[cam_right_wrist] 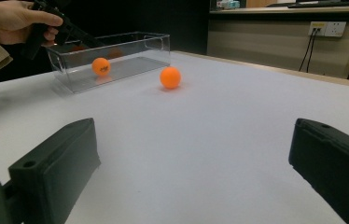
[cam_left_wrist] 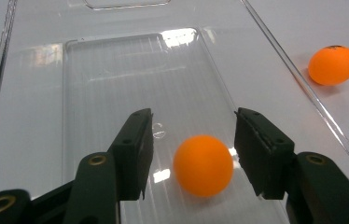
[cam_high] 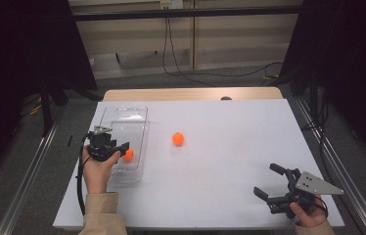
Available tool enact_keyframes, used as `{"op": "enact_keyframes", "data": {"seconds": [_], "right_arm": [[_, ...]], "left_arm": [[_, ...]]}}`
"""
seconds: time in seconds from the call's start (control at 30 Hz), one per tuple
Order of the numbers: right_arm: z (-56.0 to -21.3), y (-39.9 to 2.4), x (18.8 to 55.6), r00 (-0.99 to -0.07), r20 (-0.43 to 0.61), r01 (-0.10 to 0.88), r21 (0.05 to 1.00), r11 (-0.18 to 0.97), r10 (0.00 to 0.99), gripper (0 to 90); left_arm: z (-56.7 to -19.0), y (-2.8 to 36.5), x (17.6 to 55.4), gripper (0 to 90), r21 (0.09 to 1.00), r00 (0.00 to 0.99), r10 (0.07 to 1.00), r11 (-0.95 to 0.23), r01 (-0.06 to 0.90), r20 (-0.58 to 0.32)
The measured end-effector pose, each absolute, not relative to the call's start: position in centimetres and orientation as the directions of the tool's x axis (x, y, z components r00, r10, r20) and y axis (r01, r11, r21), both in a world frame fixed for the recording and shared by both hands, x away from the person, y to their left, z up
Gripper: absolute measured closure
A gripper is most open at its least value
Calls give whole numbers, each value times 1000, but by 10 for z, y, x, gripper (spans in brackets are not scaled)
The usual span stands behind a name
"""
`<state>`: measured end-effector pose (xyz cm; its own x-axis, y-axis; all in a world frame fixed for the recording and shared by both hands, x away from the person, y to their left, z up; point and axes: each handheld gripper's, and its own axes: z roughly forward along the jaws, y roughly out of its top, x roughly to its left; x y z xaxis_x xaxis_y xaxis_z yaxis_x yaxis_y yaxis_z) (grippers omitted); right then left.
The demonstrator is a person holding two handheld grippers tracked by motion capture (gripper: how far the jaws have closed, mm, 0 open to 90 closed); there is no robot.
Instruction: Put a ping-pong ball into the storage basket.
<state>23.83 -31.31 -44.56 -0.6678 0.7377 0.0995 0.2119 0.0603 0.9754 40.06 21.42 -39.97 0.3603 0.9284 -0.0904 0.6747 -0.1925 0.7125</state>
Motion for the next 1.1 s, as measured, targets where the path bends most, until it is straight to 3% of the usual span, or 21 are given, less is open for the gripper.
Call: {"op": "enact_keyframes", "data": {"seconds": [1.1], "right_arm": [[-446, -313, 238, -669, 98, 211, 976, 62, 737, 14]], "left_arm": [[-381, 197, 396, 233, 732, 385, 918, -198, 652, -94]]}}
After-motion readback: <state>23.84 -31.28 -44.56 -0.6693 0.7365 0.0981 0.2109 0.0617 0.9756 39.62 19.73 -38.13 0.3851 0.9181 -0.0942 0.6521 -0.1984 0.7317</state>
